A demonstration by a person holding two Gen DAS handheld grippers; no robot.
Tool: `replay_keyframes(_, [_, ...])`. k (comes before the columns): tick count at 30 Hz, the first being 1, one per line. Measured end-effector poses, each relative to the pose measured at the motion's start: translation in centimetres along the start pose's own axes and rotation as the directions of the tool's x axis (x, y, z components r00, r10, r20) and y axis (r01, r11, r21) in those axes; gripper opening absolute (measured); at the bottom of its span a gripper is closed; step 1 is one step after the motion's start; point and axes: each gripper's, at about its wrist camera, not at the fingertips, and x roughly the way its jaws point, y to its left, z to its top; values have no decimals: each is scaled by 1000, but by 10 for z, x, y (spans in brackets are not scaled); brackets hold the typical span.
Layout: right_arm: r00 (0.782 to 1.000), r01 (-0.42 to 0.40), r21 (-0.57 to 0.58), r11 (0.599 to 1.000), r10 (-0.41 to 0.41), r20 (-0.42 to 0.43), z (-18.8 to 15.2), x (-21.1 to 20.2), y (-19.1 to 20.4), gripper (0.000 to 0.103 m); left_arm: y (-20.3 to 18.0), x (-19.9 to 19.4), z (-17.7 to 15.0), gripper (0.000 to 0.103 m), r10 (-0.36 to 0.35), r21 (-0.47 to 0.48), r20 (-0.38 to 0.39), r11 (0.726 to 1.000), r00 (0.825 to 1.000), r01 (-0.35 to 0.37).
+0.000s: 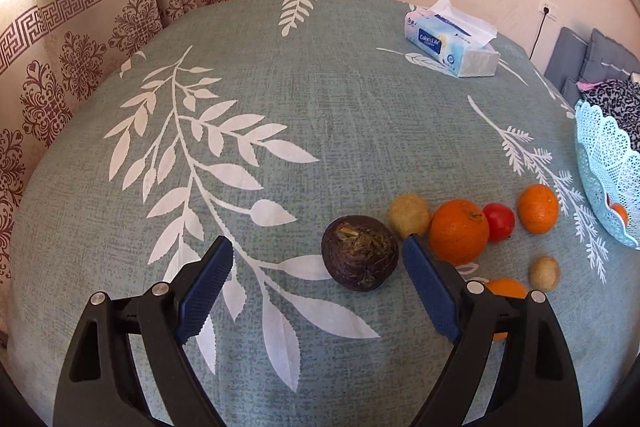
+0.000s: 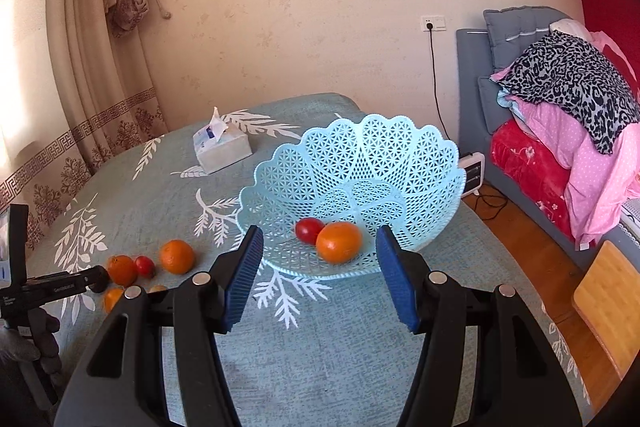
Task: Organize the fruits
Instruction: 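Grasp the dark round fruit with the left tool, then grasp an orange with the right tool while the left tool holds the dark fruit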
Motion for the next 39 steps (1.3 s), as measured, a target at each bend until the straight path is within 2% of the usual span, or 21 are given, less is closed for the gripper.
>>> replay_keyframes(5, [999,-36,-54,998,35,-20,-3,1,22,60,2,4,-2,85,-32,3,-3,999,999,32])
replay_keyframes(7, [998,-50,-73,996,48,-32,-5,3,30,60,0,5,-3,81,-50,10,-7,999,999,50])
replay_keyframes(9, [997,-67,-91,994,63,-46,-7,5,37,60,-2,6,-3,73,-59,21,-11,998,998,59])
replay_keyframes(13, [991,-110,-105,988,100,-91,-11,13,49,60,-4,8,-3,68,-69,28,-12,997,998,69])
replay_keyframes(16, [985,-138,-113,984,124,-122,-13,19,59,60,-6,7,-5,58,-87,41,-6,995,996,87])
replay_keyframes(18, [980,-157,-119,980,140,-140,-15,23,67,60,-7,5,-6,44,-101,49,1,994,995,101])
replay_keyframes(19, [977,-168,-121,978,149,-151,-15,26,71,60,-9,4,-7,42,-105,54,4,993,994,105])
replay_keyframes(29, [941,-251,-121,960,213,-263,-9,60,102,60,-2,-12,-12,42,-60,25,89,998,994,58])
replay_keyframes(34, [910,-297,-129,946,240,-339,-7,87,119,60,4,-19,-13,42,-40,1,124,999,991,41])
replay_keyframes(37, [891,-314,-135,940,243,-383,-8,103,129,60,6,-21,-14,42,-39,-3,133,999,990,39])
replay_keyframes(39, [890,-304,-146,941,226,-395,-8,113,133,60,6,-22,-14,42,-41,-5,134,999,990,42])
